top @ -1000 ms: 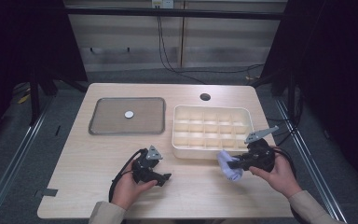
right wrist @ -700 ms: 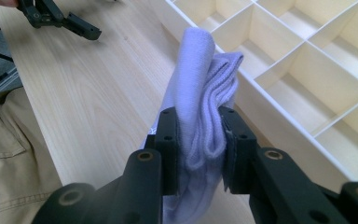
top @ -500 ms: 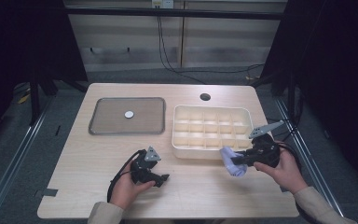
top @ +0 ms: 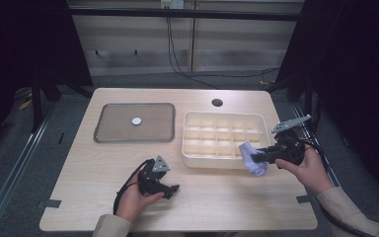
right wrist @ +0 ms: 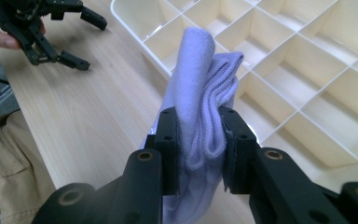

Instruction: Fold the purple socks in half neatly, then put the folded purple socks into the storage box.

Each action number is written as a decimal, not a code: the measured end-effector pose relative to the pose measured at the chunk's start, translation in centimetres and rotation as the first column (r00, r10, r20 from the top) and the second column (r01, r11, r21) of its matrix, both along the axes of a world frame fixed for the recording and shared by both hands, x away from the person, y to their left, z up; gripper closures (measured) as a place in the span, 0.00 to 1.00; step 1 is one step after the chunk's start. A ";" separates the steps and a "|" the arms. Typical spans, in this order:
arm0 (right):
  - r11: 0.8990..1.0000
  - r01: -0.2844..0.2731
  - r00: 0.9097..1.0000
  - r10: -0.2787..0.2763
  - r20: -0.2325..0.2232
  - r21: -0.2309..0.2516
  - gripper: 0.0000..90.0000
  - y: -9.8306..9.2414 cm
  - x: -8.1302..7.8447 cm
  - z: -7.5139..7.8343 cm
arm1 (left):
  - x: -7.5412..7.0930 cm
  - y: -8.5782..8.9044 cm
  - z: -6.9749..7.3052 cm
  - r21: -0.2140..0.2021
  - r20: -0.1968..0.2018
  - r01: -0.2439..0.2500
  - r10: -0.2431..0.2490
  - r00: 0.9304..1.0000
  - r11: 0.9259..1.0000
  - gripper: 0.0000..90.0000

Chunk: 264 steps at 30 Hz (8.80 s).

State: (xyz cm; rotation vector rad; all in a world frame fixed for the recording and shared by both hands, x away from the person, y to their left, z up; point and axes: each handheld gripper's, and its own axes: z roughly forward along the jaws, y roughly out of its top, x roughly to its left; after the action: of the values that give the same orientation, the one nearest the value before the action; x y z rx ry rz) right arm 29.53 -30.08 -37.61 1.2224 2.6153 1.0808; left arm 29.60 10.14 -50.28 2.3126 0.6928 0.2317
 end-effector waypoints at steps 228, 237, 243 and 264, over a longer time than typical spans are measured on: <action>0.941 0.090 0.989 -0.122 -0.080 -0.326 1.00 -0.3 5.5 -7.6 | -0.1 -0.3 -0.6 -0.041 0.033 0.024 -0.023 0.999 0.999 0.10; 0.935 0.078 0.990 -0.112 -0.080 -0.345 1.00 0.0 5.4 -7.6 | -0.1 -0.3 -0.7 -0.043 0.034 0.027 -0.026 0.999 0.999 0.10; 0.947 0.097 0.988 -0.129 -0.088 -0.306 1.00 -0.5 5.3 -7.6 | -0.1 -0.3 -0.7 -0.043 0.034 0.028 -0.026 0.999 0.999 0.10; 0.946 0.094 0.989 -0.124 -0.078 -0.311 1.00 -0.9 5.5 -4.5 | -0.1 -0.3 -0.7 -0.050 0.033 0.022 -0.021 0.999 0.998 0.10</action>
State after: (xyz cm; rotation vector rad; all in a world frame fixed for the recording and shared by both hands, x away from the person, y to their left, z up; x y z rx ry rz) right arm 35.07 -31.00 -42.10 1.3533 2.6175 0.5804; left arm 29.48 9.81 -50.96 2.2622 0.6502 0.2389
